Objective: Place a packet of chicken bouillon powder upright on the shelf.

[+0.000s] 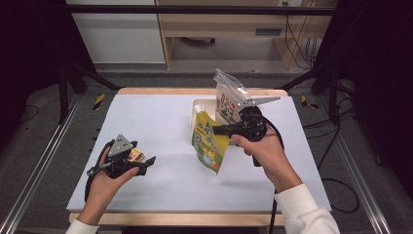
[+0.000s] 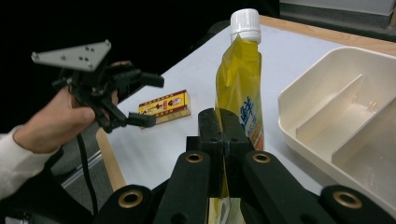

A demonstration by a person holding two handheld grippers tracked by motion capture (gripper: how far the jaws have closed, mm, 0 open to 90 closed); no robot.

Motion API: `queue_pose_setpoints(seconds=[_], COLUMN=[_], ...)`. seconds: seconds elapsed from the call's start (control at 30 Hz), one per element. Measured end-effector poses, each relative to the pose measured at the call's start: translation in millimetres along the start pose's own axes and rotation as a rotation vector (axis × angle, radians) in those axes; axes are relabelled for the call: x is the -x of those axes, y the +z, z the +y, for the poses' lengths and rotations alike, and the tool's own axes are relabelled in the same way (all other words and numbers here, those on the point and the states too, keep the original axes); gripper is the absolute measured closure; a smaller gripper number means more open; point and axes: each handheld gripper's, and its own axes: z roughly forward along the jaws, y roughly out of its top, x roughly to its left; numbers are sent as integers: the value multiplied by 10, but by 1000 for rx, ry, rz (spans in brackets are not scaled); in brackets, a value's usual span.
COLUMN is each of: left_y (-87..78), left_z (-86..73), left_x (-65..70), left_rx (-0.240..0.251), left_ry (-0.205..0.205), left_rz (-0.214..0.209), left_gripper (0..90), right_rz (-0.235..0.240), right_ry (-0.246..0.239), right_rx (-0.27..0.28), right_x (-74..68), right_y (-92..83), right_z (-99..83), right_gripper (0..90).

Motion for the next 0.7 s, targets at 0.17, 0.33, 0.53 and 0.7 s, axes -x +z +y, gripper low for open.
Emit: queue_pose_setpoints(seconds=[0.17,0.33,0.53,0.7], left_y=[-38,-115,-218,-180], left_z=[-147,-328,-461,-459], left_x=[-12,-5,-38,-42], left_rx=[5,-8,-16,-24], left_ry=[-14,-4,-29,-30], left_rz=[12,52,81,92], left_gripper=[104,101,97,96], right_rz=[-16,-17,-28,-25], right_ry=[41,83,115,141], right_rx=[31,91,159,237], right_x=[44,22,-50,-104], right_y=[-30,-75,-157,-241], right_z=[3,7,75,169], right_gripper=[900,900,900,900])
